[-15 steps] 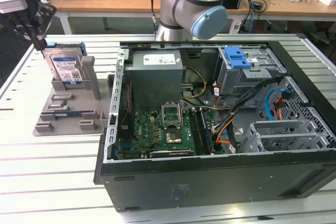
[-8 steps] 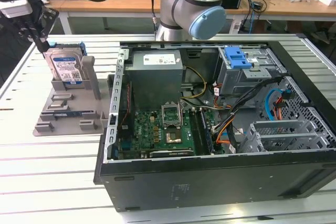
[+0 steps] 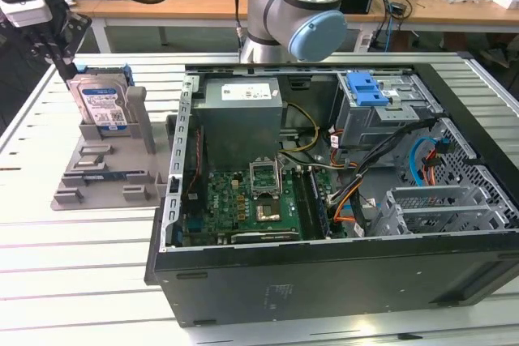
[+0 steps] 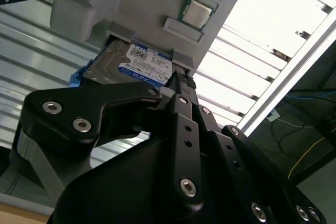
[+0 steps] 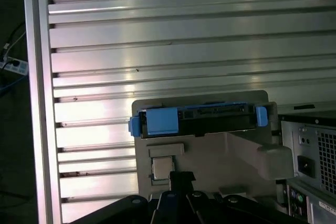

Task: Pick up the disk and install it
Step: 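Reach for the disk, then pick up the disk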

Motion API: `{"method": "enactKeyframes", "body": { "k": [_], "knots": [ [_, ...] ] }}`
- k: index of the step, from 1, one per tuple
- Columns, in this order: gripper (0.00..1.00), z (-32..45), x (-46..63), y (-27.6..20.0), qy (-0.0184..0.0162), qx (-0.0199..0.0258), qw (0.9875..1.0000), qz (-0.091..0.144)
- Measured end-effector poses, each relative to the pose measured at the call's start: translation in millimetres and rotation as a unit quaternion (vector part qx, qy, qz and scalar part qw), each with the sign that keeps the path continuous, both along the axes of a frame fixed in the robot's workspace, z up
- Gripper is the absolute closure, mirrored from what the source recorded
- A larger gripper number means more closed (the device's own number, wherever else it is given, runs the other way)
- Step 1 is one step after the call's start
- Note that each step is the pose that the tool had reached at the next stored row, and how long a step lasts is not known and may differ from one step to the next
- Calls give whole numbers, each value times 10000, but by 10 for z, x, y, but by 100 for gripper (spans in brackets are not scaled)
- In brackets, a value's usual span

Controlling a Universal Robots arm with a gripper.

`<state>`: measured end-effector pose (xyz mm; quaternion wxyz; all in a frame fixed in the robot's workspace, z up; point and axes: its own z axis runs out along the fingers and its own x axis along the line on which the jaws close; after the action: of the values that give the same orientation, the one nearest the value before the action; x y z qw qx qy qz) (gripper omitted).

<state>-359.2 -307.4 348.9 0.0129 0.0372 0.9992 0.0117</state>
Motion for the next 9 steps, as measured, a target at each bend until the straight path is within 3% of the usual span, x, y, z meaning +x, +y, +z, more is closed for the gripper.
{"method": "enactKeyframes", "body": {
  "k": [8,9],
  "knots": [
    [89,0,-1,0,0,-1,10000,-1],
    [89,0,-1,1,0,-2,9999,142]
  ]
}}
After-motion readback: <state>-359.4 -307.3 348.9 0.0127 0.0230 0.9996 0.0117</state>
